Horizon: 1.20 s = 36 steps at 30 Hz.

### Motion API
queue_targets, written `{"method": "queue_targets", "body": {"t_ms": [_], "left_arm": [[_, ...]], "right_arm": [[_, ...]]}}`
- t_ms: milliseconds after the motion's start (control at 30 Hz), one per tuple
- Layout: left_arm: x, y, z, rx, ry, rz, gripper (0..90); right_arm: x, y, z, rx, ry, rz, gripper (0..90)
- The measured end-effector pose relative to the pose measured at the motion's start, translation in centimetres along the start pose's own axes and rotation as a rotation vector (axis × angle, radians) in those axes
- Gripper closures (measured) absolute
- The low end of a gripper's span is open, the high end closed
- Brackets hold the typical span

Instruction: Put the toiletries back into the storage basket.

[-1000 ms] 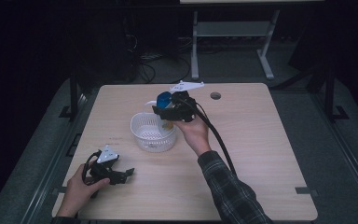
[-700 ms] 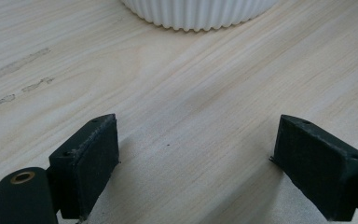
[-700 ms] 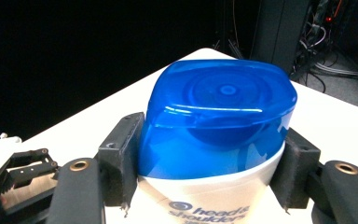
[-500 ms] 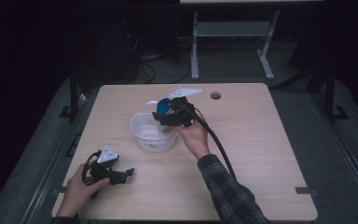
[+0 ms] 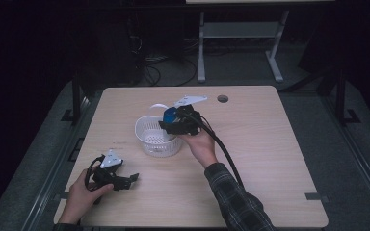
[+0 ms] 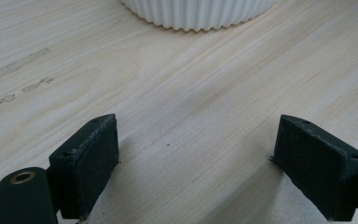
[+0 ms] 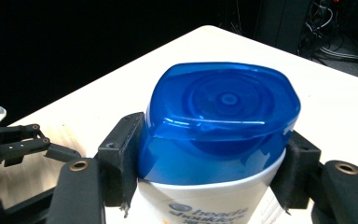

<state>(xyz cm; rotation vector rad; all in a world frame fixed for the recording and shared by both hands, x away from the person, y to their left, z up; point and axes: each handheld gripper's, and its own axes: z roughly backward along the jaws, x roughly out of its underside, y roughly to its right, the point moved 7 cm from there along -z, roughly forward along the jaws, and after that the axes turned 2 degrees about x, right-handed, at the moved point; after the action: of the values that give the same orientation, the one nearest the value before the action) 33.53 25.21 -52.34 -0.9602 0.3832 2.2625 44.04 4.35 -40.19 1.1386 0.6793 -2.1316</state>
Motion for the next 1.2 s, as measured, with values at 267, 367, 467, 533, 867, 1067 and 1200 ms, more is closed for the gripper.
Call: {"method": "queue_targets", "body": {"t_ms": [267,367,467,533,867,1067,1200], "left_arm": [[0.0,0.0,0.0,0.001,0.001,0.002,13.1],[0.0,0.0,0.0,0.002,0.000,0.002,13.1],[0.0,0.0,0.0,0.002,-0.001,0.002,13.1],[0.0,0.0,0.0,0.002,-0.001,0.002,13.0],[0.0,0.0,0.0,0.001,0.000,0.001,13.1],[0.0,0.0,0.0,0.000,-0.002,-0.002,13.1],[0.0,0.0,0.0,0.000,-0.002,-0.001,13.1]], "right_arm": [[0.9,0.1,-0.4,0.005,-0.021,0.001,35.2],[1.1,0.2,-0.5,0.005,-0.029,0.002,35.1],[1.3,0.1,-0.7,0.009,-0.038,0.007,35.1],[1.4,0.1,-0.7,0.008,-0.040,0.009,35.1],[1.1,-0.2,-0.6,-0.012,-0.027,0.009,24.9],[1.4,0.0,-0.5,0.012,-0.052,0.008,5.2],[1.6,0.1,-0.2,0.030,-0.068,0.013,0.7]]}}
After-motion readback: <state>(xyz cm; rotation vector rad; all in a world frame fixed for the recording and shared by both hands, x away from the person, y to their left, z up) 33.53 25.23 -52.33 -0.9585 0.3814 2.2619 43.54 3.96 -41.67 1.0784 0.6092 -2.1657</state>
